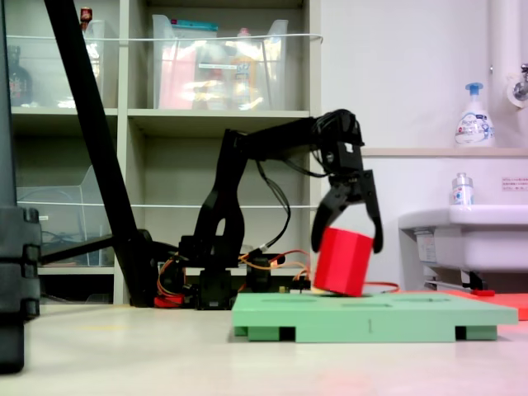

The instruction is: Put the octagonal pillar block into the corresponding hole

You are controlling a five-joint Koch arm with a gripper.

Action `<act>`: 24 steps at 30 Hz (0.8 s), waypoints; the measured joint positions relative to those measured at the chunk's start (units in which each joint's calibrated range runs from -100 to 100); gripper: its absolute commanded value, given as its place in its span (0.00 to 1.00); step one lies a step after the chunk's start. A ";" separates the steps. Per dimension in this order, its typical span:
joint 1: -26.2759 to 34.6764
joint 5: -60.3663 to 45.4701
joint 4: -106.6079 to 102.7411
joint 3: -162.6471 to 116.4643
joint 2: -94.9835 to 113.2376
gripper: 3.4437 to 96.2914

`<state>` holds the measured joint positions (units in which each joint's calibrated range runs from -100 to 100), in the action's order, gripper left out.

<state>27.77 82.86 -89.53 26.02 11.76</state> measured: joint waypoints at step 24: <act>0.54 -6.25 3.43 -0.10 -6.57 0.41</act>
<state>28.30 76.61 -86.10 25.92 5.20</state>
